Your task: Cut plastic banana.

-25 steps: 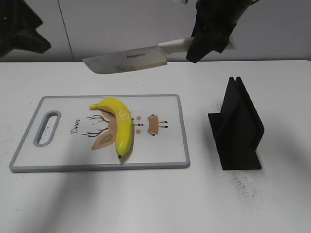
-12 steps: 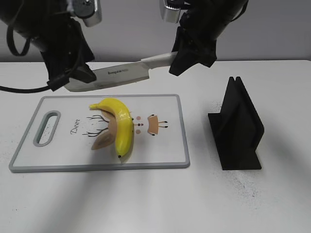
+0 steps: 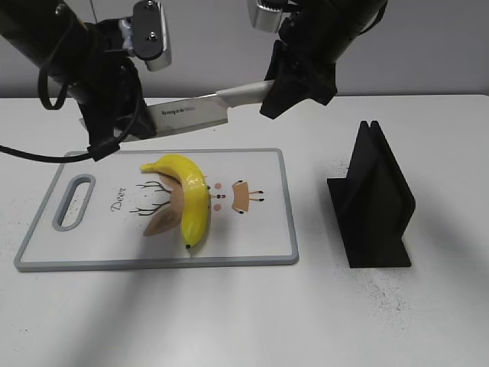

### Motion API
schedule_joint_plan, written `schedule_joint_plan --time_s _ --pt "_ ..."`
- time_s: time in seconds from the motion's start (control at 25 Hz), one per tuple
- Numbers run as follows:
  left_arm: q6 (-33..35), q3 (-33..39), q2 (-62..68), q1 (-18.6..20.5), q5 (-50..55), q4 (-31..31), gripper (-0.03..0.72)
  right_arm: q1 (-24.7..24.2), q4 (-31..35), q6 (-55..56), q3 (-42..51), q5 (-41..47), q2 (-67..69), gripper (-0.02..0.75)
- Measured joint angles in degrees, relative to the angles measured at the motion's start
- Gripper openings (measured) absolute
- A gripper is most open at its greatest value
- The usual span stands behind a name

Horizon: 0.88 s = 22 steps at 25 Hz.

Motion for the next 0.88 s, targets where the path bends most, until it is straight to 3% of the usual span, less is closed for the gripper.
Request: schedule_joint_plan --time_s 0.16,0.88 --pt "-0.7 0.0 0.0 0.0 0.2 0.0 0.016 0.0 -0.3 -0.7 0.0 0.0 0.2 0.162" --pt "-1.0 -0.2 7.8 -0.1 -4.1 -1.7 0.003 0.9 -10.8 10.7 -0.2 -0.4 8.0 0.176"
